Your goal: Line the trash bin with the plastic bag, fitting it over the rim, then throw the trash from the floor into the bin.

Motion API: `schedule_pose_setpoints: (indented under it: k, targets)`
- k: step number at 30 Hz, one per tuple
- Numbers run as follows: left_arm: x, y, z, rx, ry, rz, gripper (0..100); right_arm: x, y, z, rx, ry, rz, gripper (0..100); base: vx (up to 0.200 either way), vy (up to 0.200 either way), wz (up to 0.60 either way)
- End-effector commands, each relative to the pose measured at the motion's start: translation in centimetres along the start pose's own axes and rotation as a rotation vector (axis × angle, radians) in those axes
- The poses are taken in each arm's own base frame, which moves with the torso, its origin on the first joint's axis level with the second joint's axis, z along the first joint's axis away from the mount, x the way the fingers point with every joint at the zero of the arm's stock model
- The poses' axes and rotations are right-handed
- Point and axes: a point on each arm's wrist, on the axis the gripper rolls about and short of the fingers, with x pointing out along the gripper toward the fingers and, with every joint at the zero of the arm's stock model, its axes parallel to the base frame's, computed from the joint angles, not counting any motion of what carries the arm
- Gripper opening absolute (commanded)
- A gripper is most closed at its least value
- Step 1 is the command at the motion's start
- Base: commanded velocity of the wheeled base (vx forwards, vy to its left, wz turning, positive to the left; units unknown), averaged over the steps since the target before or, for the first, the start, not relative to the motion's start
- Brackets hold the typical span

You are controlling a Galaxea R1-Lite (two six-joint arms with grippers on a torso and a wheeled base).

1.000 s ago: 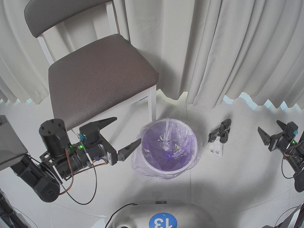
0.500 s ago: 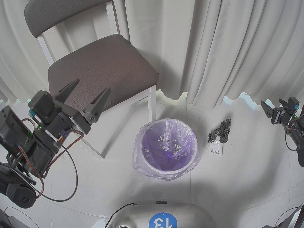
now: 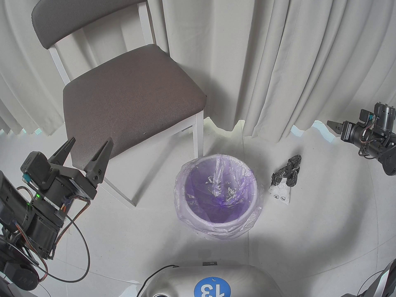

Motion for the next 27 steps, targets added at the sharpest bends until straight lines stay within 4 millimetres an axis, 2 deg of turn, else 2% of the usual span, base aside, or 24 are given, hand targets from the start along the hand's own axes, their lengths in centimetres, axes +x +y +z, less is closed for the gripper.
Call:
schedule_pose_setpoints:
  k: [1,5,10,13,14,16,18,20,22,27]
  targets:
    - [0.3,0.2,-1.6,0.017,0.066,0.086,100,4.6,-0.4,-3.1,0.056,0.115,0.021,100,0.0,0.0,0.0]
    - [0.5,0.2,-0.7,0.031,0.023,0.097,100,6.3,-0.8,-4.4,0.064,0.161,0.004,100,0.0,0.0,0.0]
    - [0.1,0.0,-1.4,0.053,0.06,0.086,100,5.8,-0.6,-4.1,0.066,0.183,-0.002,100,0.0,0.0,0.0]
    - [0.0,-0.2,-1.7,0.07,0.072,0.099,100,3.6,0.6,-1.7,0.046,0.122,0.021,100,0.0,0.0,0.0]
    - [0.0,-0.2,-1.7,0.093,0.075,0.107,100,1.5,1.7,-0.3,0.033,0.095,0.028,100,0.0,0.0,0.0]
    - [0.1,-0.1,-1.9,0.132,0.083,0.116,100,-1.6,2.8,1.0,0.004,0.1,0.036,100,0.0,0.0,0.0]
    - [0.0,0.0,-2.1,0.163,0.093,0.123,100,-4.0,3.3,1.7,-0.043,0.156,0.029,100,0.0,0.0,0.0]
    - [0.0,0.0,-2.2,0.181,0.1,0.128,100,-4.8,3.4,1.7,-0.069,0.206,0.024,100,0.0,0.0,0.0]
    - [-0.1,-0.1,-2.2,0.188,0.104,0.131,100,-4.8,3.3,1.6,-0.079,0.237,0.019,100,0.0,0.0,0.0]
    - [0.0,-0.1,-2.1,0.196,0.078,0.131,100,0.2,1.4,-1.4,-0.076,0.406,-0.022,100,0.0,0.0,0.0]
